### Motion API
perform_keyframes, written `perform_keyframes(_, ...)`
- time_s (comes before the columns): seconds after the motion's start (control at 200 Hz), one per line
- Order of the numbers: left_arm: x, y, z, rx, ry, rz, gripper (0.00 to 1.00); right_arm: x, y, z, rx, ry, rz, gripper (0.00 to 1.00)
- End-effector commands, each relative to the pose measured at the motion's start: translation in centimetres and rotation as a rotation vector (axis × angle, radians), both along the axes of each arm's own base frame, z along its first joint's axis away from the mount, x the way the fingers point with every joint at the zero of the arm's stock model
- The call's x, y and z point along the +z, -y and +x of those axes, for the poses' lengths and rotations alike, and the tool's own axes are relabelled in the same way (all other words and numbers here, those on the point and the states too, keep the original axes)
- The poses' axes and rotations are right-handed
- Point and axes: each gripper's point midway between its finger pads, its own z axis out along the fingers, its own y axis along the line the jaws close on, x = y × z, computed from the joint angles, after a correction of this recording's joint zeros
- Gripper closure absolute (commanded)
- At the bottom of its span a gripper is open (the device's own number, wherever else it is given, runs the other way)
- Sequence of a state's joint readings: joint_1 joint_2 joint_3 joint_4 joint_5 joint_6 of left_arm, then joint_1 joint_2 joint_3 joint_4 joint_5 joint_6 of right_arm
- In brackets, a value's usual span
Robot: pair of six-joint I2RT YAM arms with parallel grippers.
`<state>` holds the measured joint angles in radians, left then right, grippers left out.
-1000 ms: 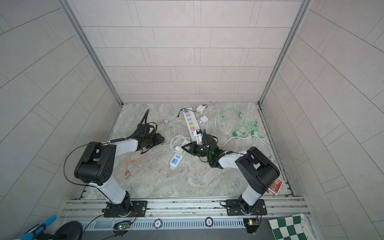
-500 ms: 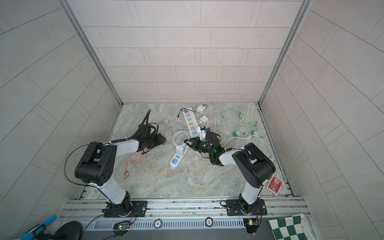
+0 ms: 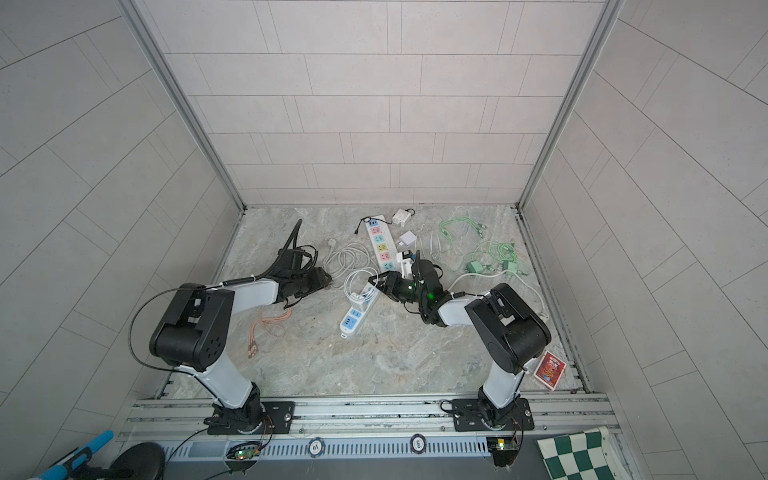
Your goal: Insert the plug
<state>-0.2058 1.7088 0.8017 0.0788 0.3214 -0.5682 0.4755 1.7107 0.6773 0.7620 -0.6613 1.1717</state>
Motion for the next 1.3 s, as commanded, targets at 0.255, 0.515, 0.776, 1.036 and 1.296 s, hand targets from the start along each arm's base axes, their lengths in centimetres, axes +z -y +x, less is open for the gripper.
perform_keyframes(0.255,-5.0,-0.5,-6.0,-0.021,-0.249,0.059,0.6,0.2,2.6,0.4,-0.013,-0.022,0.005,0.45)
perform_keyframes(0.515,-5.0,-0.7,-5.9,-0.011,-0.25,0.067,0.6,-0.1,2.9,-1.0,0.07,-0.047,-0.028,0.41)
perform_keyframes(0.776,-4.7,-0.8,-6.0,-0.01,-0.248,0.075,0.6,-3.2,8.8,-0.3,-0.104,-0.123,-0.206,0.4)
perform_keyframes(1.036,-4.5,-0.8,-6.1,-0.01,-0.247,0.083,0.6,-3.5,12.8,0.9,-0.167,-0.147,-0.276,0.4)
perform_keyframes(1.296,-4.7,-1.4,-6.4,-0.007,-0.256,0.116,0.6,-0.7,13.8,-2.0,-0.058,-0.054,-0.58,0.41)
